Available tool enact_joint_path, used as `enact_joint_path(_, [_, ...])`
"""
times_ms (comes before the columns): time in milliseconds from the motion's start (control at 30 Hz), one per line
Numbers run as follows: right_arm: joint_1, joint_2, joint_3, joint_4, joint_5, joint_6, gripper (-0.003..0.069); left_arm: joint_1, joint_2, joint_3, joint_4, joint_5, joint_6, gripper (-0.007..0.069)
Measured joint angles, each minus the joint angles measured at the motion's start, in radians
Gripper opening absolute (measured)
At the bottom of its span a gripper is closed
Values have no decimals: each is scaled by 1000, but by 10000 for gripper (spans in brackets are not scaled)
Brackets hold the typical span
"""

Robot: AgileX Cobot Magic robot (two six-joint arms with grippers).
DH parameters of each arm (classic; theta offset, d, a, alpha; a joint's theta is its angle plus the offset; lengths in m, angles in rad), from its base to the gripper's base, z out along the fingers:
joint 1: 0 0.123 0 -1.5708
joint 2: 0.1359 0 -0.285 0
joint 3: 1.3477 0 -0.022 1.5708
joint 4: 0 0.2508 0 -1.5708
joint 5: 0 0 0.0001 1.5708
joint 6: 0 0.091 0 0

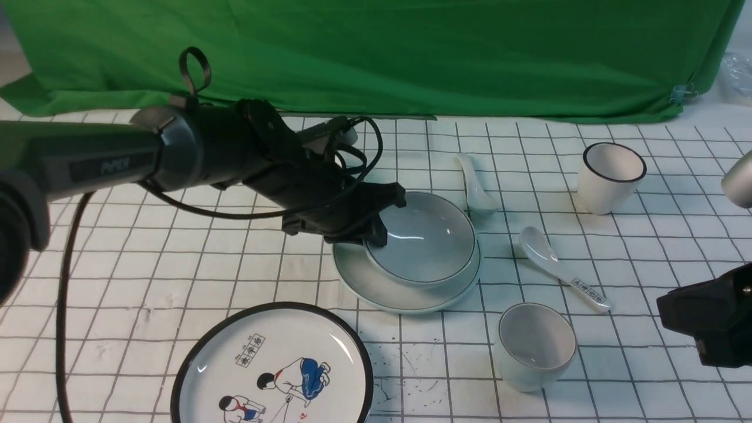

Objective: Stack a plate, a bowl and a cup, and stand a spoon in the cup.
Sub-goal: Use the left arm to put the blue rice bowl into the blue large plate in the middle, then use the right arm to grab a blue teacup

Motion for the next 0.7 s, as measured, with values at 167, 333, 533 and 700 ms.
enact_joint_path(167, [0, 124, -1, 0, -4, 0, 371, 0, 0, -2, 17, -2, -10, 246])
enact_joint_path(333, [0, 250, -1, -1, -39, 2, 503, 10, -15, -23, 80, 72, -21, 372])
enact_joint_path(533, [0, 415, -34, -1, -107, 2, 519, 53, -111, -64, 202, 193, -48, 379])
enact_joint_path(700, [0, 583, -80, -8, -164, 1, 486, 58, -239, -68, 299, 321, -47, 232])
